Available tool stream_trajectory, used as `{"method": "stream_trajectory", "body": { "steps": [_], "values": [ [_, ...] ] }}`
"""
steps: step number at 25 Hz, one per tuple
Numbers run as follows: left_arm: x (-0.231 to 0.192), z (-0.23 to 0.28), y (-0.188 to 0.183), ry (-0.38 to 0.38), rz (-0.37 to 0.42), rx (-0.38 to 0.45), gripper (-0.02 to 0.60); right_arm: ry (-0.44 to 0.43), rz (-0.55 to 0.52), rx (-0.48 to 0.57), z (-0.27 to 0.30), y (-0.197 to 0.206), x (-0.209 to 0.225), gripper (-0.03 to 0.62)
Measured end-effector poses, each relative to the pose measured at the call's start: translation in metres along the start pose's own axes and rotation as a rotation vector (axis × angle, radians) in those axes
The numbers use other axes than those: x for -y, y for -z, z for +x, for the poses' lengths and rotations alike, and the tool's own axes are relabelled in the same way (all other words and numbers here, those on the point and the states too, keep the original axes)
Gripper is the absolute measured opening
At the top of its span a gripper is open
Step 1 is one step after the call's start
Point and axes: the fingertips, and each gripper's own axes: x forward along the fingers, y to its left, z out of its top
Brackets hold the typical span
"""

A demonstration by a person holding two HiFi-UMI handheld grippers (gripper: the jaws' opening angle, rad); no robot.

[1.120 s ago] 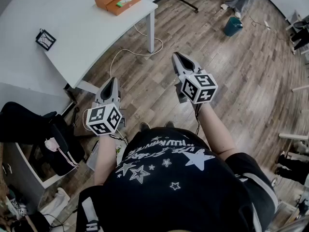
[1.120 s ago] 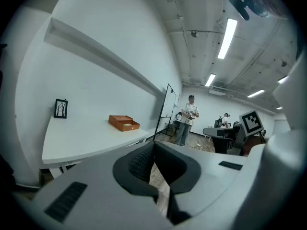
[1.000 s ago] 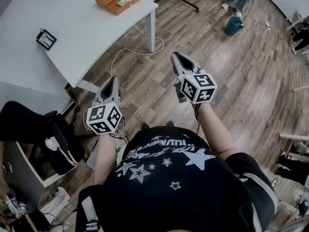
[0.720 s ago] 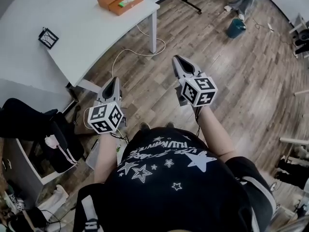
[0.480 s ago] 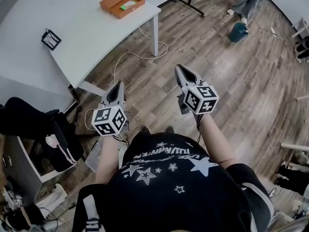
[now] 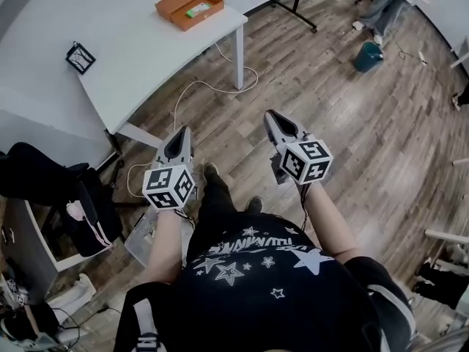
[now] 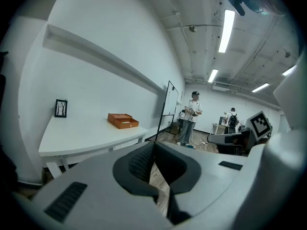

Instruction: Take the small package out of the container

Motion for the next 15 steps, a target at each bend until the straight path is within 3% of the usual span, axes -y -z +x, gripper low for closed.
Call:
{"method": "stream_trajectory", "body": {
  "steps": [8, 15],
  "values": [
    [-0.037, 0.035, 0.001, -0.01, -0.029, -0.023, 0.018, 0.015, 0.007, -0.024, 0.048, 0.0, 0.017, 0.054],
    [-0.081, 0.093, -0.019, 0.015, -0.033, -0.036, 0.018, 0.045, 0.0, -0.047, 0.117, -0.014, 0.034, 0.054]
  ]
}}
